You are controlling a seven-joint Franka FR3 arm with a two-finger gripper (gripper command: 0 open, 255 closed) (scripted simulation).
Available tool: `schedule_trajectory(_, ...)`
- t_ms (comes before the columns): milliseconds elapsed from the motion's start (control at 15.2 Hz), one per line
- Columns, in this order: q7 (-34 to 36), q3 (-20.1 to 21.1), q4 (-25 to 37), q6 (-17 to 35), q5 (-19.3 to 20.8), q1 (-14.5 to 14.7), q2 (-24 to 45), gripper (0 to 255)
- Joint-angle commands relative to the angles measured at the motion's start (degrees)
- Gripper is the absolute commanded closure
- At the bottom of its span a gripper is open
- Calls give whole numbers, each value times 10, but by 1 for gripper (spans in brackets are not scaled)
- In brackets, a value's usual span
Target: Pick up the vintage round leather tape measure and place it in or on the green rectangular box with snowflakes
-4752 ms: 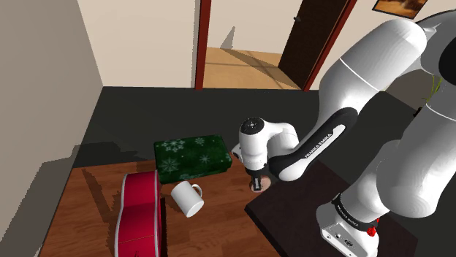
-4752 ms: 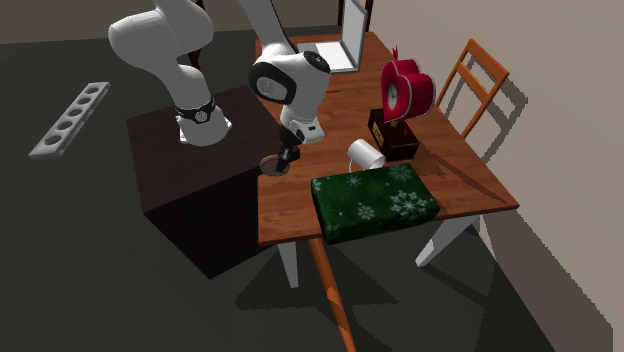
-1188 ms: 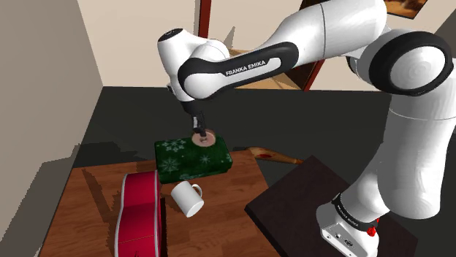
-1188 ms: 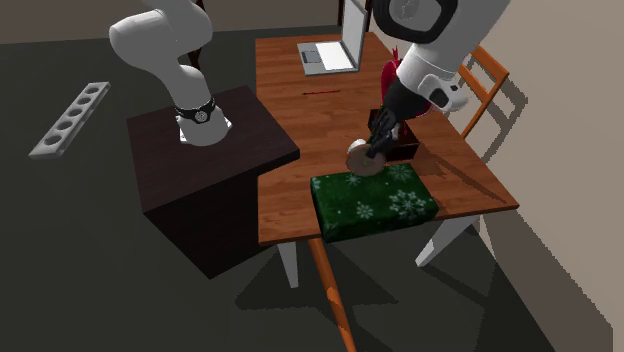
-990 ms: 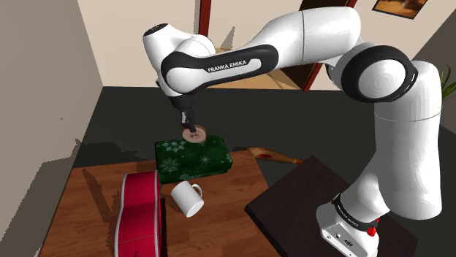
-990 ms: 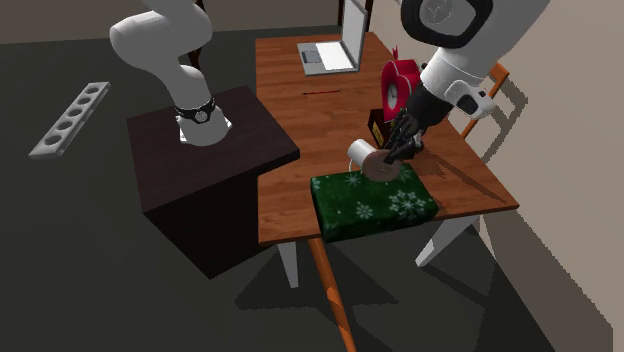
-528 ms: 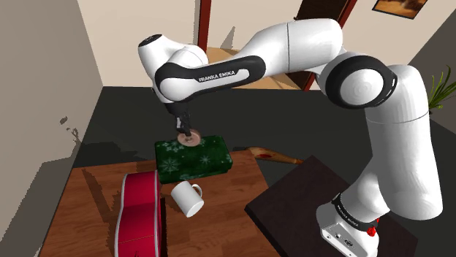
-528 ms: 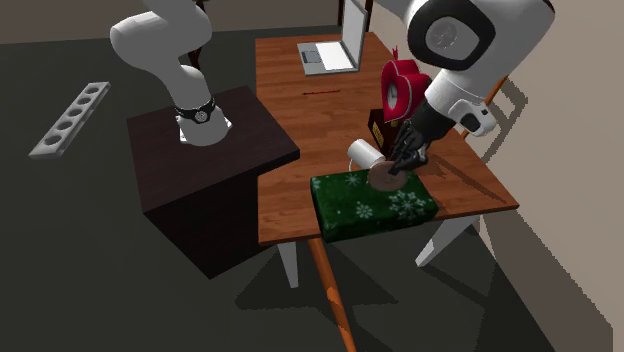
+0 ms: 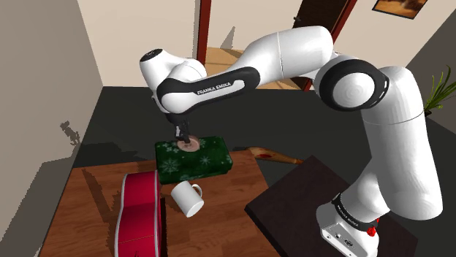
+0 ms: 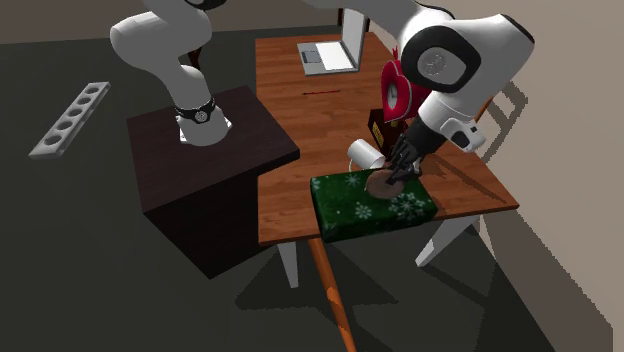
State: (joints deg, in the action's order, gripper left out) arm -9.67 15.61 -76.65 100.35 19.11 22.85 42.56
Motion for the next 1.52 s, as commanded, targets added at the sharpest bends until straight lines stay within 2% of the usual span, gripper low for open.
schedule_trajectory(0, 0, -2, -6, 8, 1, -1, 7, 255)
schedule_trajectory(462, 0, -1, -5, 8, 2, -2, 7, 255)
schedule_trajectory(528, 0, -1, -5, 7, 2, -2, 6, 0)
schedule_trajectory(858, 0, -1, -5, 8, 2, -2, 7, 0)
schedule_trajectory(1122, -9, 1, 76, -66, -4, 13, 13, 0)
schedule_trajectory(1452, -9, 1, 76, -66, -4, 14, 13, 0)
